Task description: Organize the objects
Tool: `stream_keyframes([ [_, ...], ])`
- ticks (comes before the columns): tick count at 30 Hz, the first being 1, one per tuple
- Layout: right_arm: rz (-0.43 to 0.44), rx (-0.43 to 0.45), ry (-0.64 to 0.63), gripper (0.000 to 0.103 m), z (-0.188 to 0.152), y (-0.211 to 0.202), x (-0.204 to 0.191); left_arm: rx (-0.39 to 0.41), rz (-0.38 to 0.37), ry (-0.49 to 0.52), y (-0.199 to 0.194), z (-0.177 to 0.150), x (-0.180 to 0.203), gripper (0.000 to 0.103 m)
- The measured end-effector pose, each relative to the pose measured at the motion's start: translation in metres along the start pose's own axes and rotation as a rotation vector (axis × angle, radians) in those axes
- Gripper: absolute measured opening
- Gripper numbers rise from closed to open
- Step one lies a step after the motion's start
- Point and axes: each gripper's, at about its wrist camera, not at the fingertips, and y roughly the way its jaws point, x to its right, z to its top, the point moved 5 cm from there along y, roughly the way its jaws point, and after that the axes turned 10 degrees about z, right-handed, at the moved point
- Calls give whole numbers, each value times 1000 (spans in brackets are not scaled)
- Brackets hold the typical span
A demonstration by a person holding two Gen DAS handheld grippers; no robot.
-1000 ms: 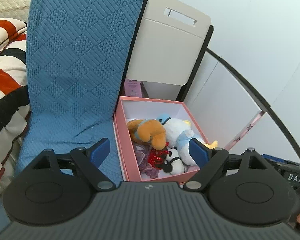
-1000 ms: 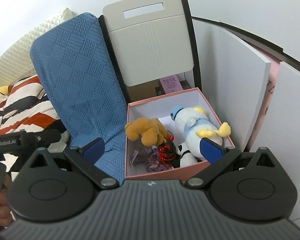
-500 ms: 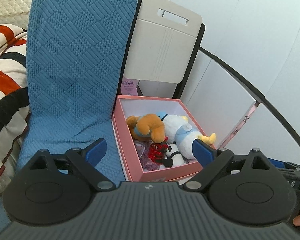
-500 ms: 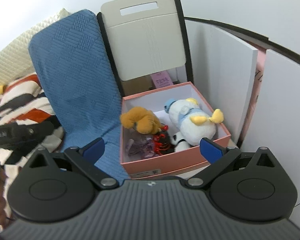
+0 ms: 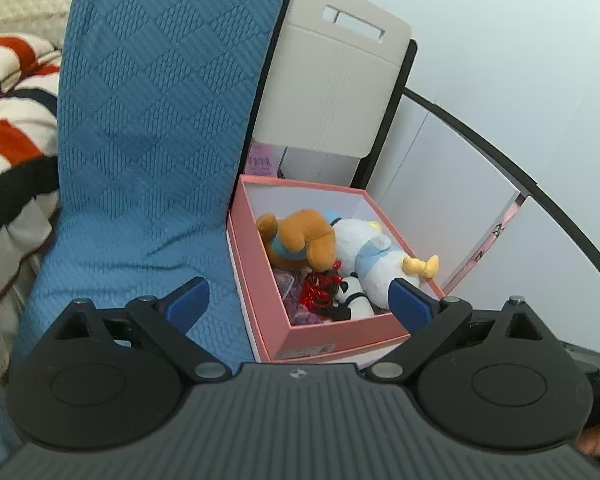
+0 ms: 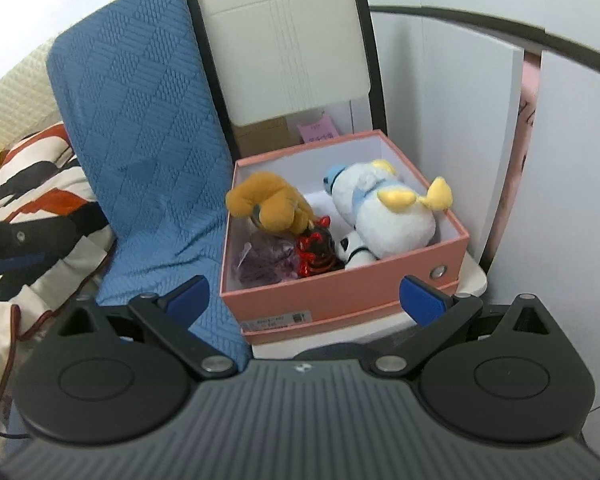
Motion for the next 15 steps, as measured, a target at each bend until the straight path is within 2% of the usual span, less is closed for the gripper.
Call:
stream_keyframes([
  [15, -13, -4, 8, 103, -9, -4, 1, -8, 35, 27, 0, -11, 0, 98],
])
